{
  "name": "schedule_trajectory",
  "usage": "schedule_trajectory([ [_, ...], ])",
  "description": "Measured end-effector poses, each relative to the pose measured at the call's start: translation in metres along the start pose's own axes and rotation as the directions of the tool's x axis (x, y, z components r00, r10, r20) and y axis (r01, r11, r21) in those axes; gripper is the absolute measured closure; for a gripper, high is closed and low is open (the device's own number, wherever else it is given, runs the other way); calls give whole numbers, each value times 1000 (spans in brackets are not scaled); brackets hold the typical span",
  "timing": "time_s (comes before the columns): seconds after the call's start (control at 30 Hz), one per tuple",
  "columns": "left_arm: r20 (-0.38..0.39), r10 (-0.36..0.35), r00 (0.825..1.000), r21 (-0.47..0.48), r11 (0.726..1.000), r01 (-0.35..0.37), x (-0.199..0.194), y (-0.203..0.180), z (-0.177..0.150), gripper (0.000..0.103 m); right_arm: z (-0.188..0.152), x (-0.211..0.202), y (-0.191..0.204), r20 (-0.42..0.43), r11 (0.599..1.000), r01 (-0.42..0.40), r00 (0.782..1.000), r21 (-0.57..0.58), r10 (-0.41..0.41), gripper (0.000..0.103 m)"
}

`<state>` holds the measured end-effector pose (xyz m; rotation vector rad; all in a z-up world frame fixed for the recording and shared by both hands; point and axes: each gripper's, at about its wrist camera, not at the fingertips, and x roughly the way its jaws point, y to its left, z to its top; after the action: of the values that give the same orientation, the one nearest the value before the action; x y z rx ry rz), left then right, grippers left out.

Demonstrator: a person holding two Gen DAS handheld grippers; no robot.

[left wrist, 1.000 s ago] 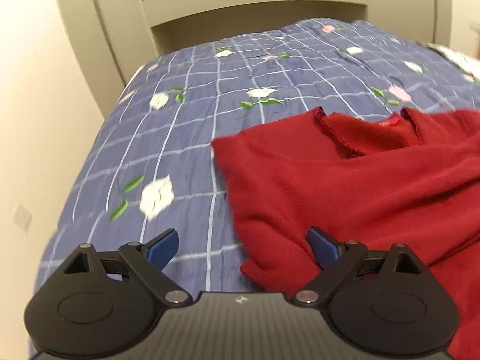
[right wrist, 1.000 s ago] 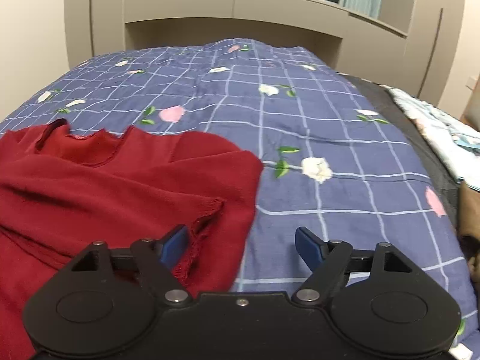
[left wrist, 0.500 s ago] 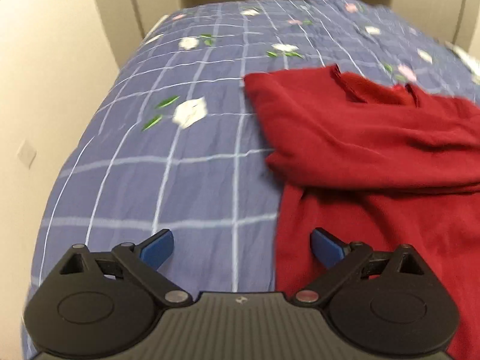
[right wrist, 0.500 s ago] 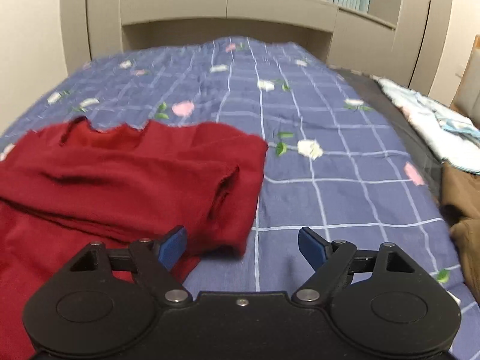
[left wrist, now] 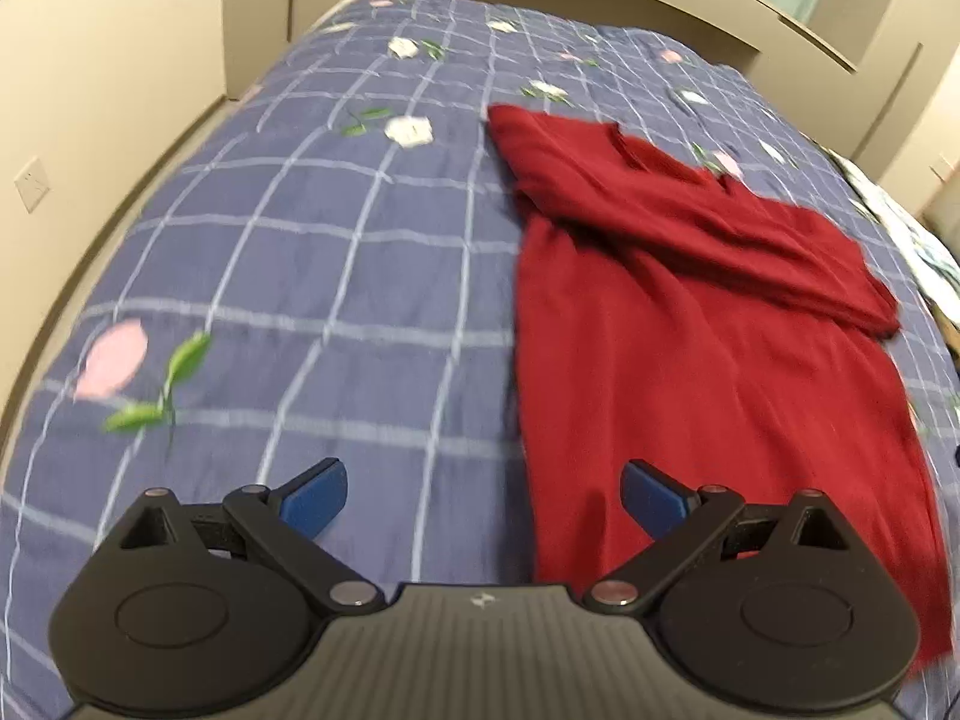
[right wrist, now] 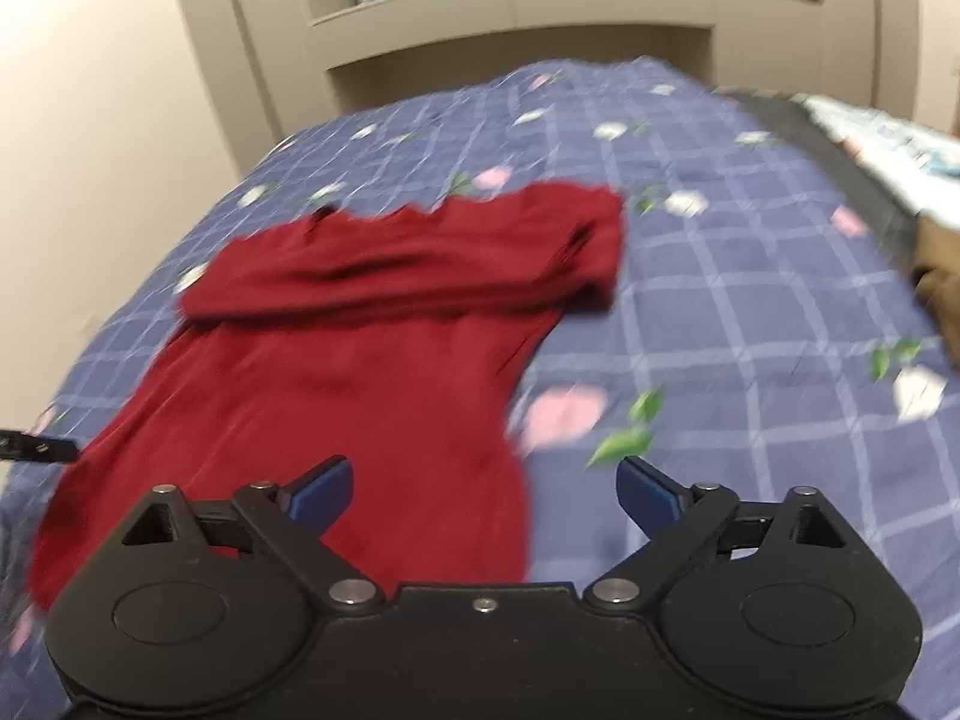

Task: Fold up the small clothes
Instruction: 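Grasp the sweater's side edge with both grippers at hem and shoulder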

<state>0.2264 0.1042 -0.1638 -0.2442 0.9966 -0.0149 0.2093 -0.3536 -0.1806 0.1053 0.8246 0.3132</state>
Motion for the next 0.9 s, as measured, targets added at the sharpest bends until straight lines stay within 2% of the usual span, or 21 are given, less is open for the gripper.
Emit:
schedule_trajectory([
  [0.17, -65, -31, 997, 29, 999, 33, -7, -4, -22, 2, -25, -15, 20, -80, 995, -66, 995, -74, 60, 5],
  [0.23, -87, -46, 995, 68, 996, 52, -10, -8, -30, 2, -35, -22, 28, -99, 987, -69, 994, -147, 55, 5],
  [0.3, -87, -51, 995, 146, 987, 63, -16, -16, -37, 2, -45, -29, 39, -109, 964, -67, 993, -257, 40, 5],
  [0.37, -68, -50, 996, 254, 965, 66, -23, -25, -46, 2, -54, -36, 49, -115, 930, -82, 992, -357, 43, 5],
  [0.43, -51, -43, 998, 376, 925, 59, -30, -37, -56, 2, -65, -41, 60, -129, 888, -117, 989, -445, 65, 6],
  [0.47, -45, -41, 998, 429, 901, 56, -34, -44, -63, 2, -68, -43, 63, -140, 868, -136, 987, -478, 78, 6],
  [0.53, -39, -52, 998, 551, 832, 65, -40, -58, -78, 2, -78, -48, 72, -163, 820, -173, 982, -546, 99, 8],
  [0.63, -39, -78, 996, 706, 704, 82, -47, -75, -104, 2, -91, -52, 85, -193, 754, -210, 975, -622, 112, 12],
  [0.7, -32, -94, 995, 796, 600, 83, -51, -83, -123, 2, -99, -53, 91, -204, 704, -219, 973, -675, 107, 14],
  [0.77, 8, -78, 997, 871, 491, 32, -50, -88, -140, 4, -106, -53, 94, -207, 661, -215, 974, -719, 92, 16],
  [0.8, 27, -67, 997, 896, 443, 5, -49, -89, -146, 11, -109, -52, 94, -207, 642, -212, 975, -737, 85, 18],
  [0.83, 35, -57, 998, 911, 412, -8, -47, -89, -149, 15, -112, -50, 94, -208, 626, -209, 975, -751, 76, 21],
  [0.9, 35, -45, 998, 917, 398, -15, -42, -86, -150, 16, -115, -45, 93, -210, 597, -203, 976, -776, 59, 25],
])
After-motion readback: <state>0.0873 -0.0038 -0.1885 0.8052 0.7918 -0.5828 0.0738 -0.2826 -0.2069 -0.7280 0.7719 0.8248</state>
